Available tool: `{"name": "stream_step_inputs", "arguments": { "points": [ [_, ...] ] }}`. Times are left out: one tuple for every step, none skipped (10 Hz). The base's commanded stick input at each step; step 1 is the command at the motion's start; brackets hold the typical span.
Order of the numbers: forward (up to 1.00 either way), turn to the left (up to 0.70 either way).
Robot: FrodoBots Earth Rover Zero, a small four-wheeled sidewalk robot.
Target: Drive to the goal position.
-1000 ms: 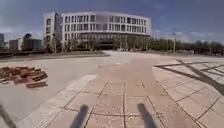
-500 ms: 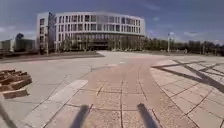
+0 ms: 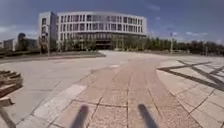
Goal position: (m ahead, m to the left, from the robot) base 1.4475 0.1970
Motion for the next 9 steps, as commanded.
{"name": "stream_step_inputs", "arguments": {
  "points": [
    [0.70,-0.23],
    [0.70,-0.35],
    [0.70,-0.35],
    [0.70,-0.35],
    [0.70,-0.35],
    [0.70,-0.35],
    [0.70,-0.33],
    [0.70,-0.30],
    [0.70,-0.28]
  ]
}}
